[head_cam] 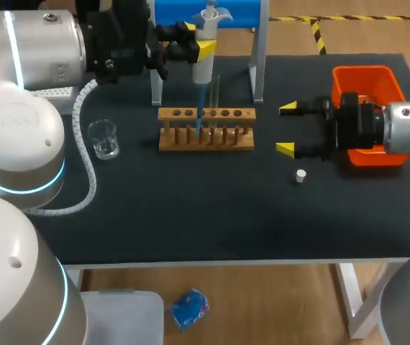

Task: Invert the test tube, pick up the pipette, mount the tip to pipette, aspirate from beaker and dispense into the tube, eject the tip, return the pipette, and cap with the stopper.

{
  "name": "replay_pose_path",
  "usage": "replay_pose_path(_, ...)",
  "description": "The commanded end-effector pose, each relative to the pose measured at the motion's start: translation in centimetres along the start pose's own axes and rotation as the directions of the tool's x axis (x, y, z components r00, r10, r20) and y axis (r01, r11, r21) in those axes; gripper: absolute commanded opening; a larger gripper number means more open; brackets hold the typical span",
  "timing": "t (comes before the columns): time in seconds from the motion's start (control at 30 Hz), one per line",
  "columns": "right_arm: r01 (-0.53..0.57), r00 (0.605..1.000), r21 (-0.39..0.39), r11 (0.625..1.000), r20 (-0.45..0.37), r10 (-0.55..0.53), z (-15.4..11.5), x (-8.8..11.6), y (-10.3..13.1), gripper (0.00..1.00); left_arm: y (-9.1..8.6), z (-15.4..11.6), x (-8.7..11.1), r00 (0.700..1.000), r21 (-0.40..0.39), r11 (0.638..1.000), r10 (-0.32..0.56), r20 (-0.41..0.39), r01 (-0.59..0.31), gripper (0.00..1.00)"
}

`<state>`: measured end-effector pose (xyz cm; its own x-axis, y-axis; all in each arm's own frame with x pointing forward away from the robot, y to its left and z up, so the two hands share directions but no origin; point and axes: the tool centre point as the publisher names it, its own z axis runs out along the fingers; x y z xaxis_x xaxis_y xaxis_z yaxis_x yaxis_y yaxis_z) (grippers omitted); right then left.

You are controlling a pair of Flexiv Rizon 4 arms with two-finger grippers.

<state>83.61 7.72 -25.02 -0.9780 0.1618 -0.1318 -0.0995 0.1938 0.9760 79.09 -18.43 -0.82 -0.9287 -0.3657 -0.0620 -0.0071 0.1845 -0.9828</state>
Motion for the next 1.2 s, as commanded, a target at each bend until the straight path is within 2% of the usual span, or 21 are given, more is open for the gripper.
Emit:
replay_pose_path(0.03, 0.001, 1.0, 0.0, 1.0, 0.0, -0.001, 0.0, 0.0, 0.0, 1.0, -0.1, 0.2, 0.0, 1.0, -0.003, 1.0, -0.001, 0.001, 0.001, 0.0)
replay_pose_path(0.13, 0.001, 1.0, 0.0, 1.0, 0.0, -0.001, 0.0, 0.0, 0.0, 1.0, -0.1, 0.2, 0.0, 1.0, -0.003, 1.0, -0.001, 0.001, 0.001, 0.0)
replay_pose_path(0.37, -0.039, 0.998, -0.06, 0.997, -0.042, 0.037, 0.2, 1.6, 0.8, 1.0, 2.5, 1.7, 2.2, 0.998, 0.025, 1.0, -0.009, -0.057, 0.01, 0.0)
replay_pose_path(0.6, -0.053, 0.997, -0.15, 0.987, -0.054, 0.046, 0.9, 2.8, 3.3, 1.0, 5.2, 2.1, 4.4, 0.998, 0.053, 0.998, -0.037, -0.056, 0.04, 0.0)
replay_pose_path(0.73, -0.045, 0.997, -0.175, 0.984, -0.066, 0.034, 2.0, 3.3, 4.7, 1.0, 6.8, 2.1, 4.6, 0.998, 0.076, 0.996, -0.049, -0.033, 0.051, 0.0)
replay_pose_path(0.97, -0.075, 0.992, -0.229, 0.971, -0.12, 0.048, 4.1, 4.2, 7.2, 1.0, 7.8, 2.6, 4.6, 0.999, 0.093, 0.996, -0.012, -0.033, 0.015, 0.0)
replay_pose_path(1.2, -0.093, 0.978, -0.228, 0.969, -0.201, 0.046, 6.0, 5.2, 9.1, 1.0, 7.8, 2.6, 4.6, 0.999, 0.093, 0.996, -0.012, -0.033, 0.015, 0.0)
